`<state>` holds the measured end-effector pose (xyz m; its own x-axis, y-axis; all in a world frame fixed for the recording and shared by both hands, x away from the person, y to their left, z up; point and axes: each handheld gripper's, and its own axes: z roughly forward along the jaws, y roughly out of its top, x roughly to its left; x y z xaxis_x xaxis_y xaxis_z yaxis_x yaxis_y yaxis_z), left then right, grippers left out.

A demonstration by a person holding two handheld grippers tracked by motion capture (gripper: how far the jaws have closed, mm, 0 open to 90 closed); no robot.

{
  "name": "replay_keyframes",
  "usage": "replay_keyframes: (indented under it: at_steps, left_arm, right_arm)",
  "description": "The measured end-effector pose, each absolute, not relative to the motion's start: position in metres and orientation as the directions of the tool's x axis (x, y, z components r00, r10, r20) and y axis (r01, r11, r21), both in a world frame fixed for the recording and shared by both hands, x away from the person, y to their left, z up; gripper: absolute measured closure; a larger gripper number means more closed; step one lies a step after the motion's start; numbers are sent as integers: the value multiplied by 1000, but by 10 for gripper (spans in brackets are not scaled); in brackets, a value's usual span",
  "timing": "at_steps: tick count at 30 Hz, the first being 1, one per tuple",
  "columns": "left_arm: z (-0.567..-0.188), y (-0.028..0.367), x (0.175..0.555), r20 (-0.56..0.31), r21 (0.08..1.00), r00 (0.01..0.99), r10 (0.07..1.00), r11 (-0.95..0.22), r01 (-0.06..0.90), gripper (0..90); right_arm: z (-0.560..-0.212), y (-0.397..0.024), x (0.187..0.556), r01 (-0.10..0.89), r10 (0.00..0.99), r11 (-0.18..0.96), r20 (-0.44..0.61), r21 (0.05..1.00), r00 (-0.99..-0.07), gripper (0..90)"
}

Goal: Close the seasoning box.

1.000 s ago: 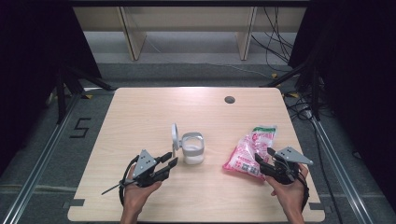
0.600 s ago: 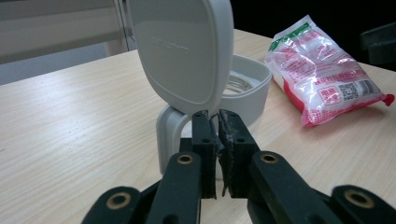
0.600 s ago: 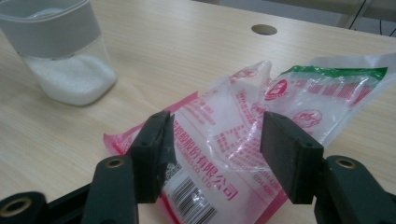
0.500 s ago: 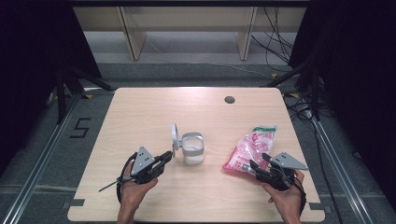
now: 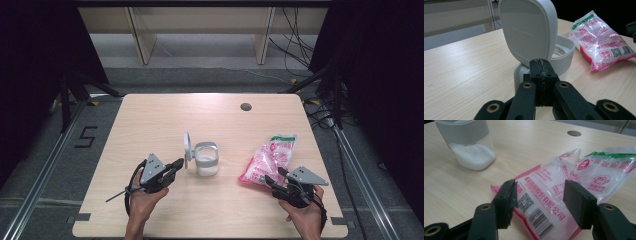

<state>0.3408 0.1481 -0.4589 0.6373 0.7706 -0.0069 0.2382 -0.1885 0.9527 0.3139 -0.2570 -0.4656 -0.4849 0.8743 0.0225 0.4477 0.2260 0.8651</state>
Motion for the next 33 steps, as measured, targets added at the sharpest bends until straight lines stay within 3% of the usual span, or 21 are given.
replay_keyframes:
  at_steps: [18,21,30,33]
  left_arm:
    - [-449,151,351,15,955,618,786,-194,223,894]
    - [-447,149,353,19,954,616,788,-199,225,893]
    - [-446,143,360,1,955,615,789,-183,234,893]
    - [-444,142,361,11,952,615,789,-196,235,893]
  right_arm:
    - [-467,-251,312,435,852,252,15,865,-524,445]
    - [-466,-248,309,471,858,226,54,853,-510,445]
    - [-467,-252,310,420,846,262,2,869,-533,445]
    - [-467,-250,308,449,851,234,42,863,-523,445]
